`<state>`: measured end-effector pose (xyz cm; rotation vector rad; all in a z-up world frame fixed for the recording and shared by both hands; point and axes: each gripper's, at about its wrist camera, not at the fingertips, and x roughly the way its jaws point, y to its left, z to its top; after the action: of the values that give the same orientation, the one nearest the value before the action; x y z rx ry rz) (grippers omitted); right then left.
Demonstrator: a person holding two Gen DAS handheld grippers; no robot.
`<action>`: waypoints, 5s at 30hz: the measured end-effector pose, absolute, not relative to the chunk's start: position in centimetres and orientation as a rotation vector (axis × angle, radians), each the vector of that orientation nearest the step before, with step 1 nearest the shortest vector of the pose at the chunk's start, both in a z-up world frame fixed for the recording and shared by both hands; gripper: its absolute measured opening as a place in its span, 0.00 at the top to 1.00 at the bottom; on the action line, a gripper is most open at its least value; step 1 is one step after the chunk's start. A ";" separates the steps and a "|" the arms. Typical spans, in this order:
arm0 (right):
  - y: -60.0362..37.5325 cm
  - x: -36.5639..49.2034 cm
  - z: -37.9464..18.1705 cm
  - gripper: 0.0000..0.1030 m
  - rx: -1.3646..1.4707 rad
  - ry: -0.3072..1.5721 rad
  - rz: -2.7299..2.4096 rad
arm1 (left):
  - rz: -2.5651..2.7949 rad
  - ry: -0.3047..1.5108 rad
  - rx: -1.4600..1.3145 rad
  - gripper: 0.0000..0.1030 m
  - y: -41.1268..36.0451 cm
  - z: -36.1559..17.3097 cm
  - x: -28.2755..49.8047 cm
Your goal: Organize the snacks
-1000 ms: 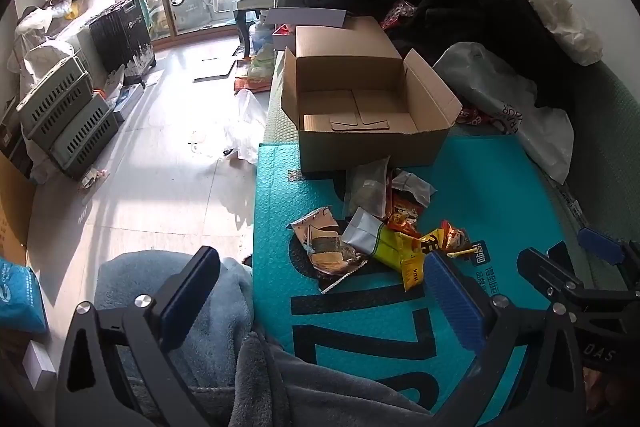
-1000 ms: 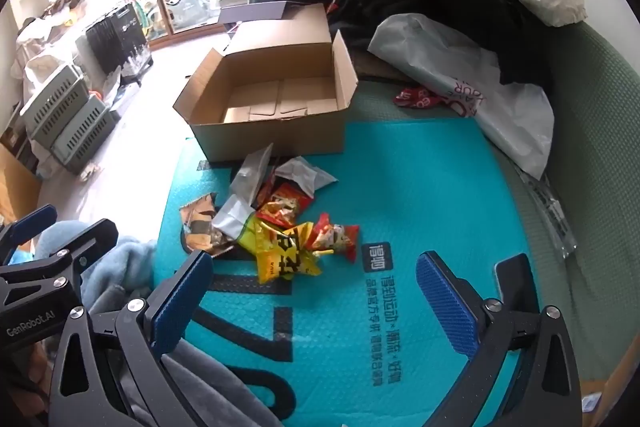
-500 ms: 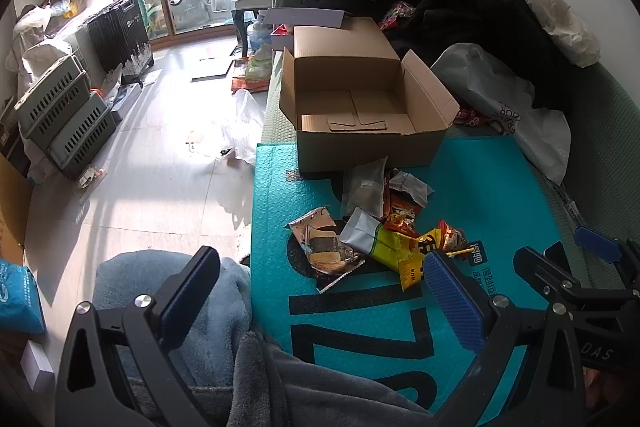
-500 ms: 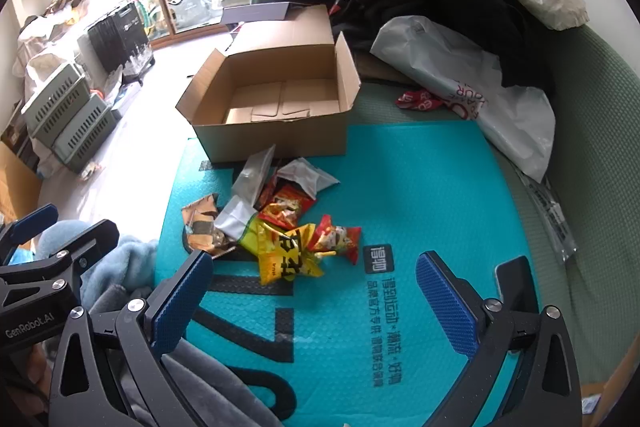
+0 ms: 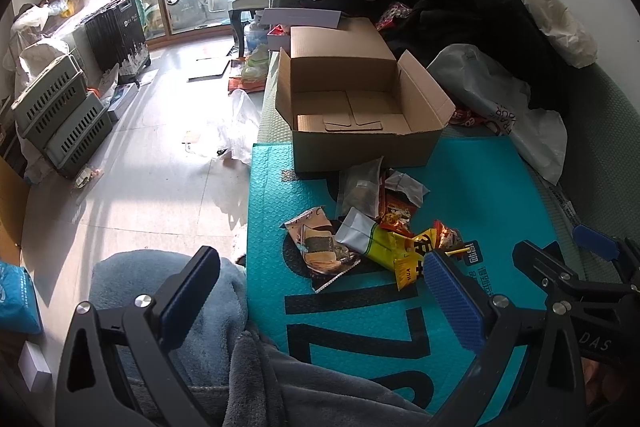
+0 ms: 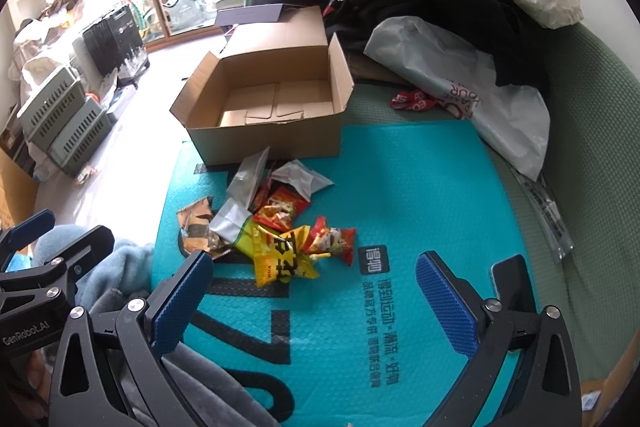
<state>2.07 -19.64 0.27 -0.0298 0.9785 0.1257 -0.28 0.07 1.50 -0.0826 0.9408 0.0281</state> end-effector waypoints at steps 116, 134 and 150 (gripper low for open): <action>-18.7 8.8 -16.1 0.35 0.106 1.258 0.320 | 0.056 1.317 -0.289 0.00 2.7 -16.1 10.4; -18.9 8.6 -15.8 0.45 0.116 1.245 0.318 | 0.080 1.302 -0.229 0.49 2.8 -18.1 12.0; -19.2 6.7 -14.5 0.53 0.153 1.214 0.356 | 0.011 1.271 -0.293 0.50 3.0 -14.2 8.2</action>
<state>6.74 -19.18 -14.50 0.1533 1.2142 0.3562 8.19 2.99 -14.23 -0.2930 1.2710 0.0112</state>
